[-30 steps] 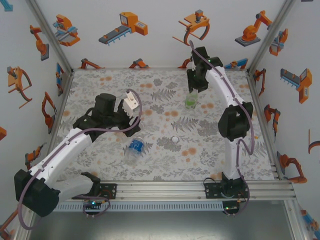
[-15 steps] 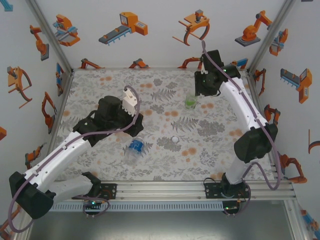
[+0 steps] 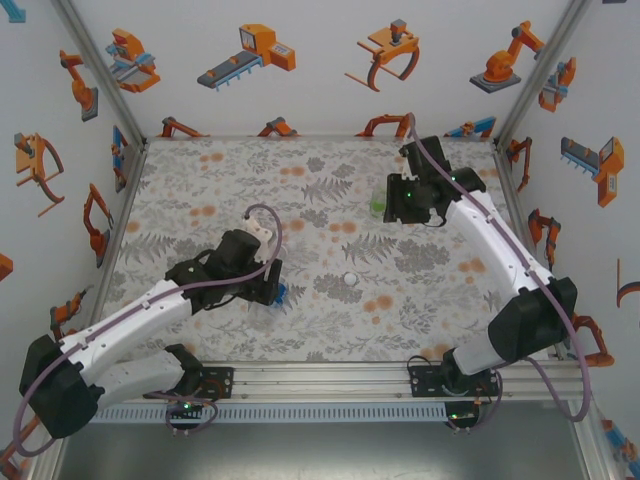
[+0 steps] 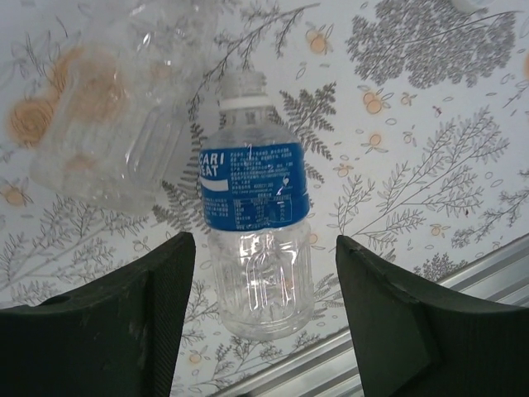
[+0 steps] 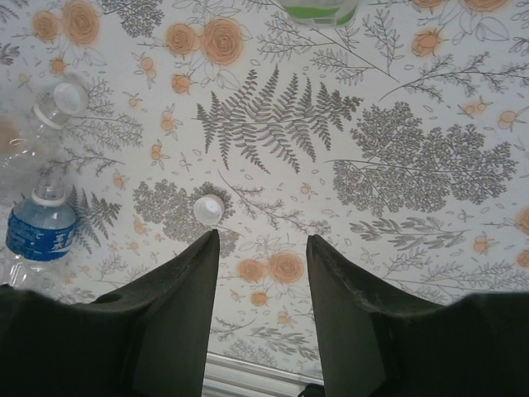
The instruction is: Screw on the bottle caps
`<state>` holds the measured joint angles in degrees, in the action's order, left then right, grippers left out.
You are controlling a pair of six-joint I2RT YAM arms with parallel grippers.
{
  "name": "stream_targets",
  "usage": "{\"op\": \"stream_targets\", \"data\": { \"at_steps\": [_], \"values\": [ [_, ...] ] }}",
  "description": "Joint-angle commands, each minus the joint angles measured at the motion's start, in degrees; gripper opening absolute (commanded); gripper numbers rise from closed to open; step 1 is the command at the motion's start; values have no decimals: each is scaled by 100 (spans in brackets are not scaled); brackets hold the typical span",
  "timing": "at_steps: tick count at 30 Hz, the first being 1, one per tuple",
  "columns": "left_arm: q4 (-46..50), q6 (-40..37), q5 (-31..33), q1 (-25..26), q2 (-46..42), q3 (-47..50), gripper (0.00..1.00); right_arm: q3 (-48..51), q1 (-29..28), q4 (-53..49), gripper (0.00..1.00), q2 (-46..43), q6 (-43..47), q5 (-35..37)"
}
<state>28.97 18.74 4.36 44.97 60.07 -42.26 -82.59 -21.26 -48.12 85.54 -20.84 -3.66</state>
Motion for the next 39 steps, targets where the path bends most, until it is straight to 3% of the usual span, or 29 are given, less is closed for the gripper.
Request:
{"op": "stream_targets", "data": {
  "at_steps": [1,8,17,28,39],
  "values": [
    [286,514,172,12,74,72,64,123,-59,262,46,-143,-148,-196],
    [285,881,228,16,-81,616,61,441,-91,565,46,-194,-245,-328],
    [220,1034,39,-19,-6,901,66,566,-107,706,46,-143,-272,-442],
    [-313,963,-377,-256,426,1164,71,724,-182,803,46,-156,-324,-478],
    [-567,886,-687,-435,770,1258,69,744,-236,889,45,-41,-364,-546]
  ]
}}
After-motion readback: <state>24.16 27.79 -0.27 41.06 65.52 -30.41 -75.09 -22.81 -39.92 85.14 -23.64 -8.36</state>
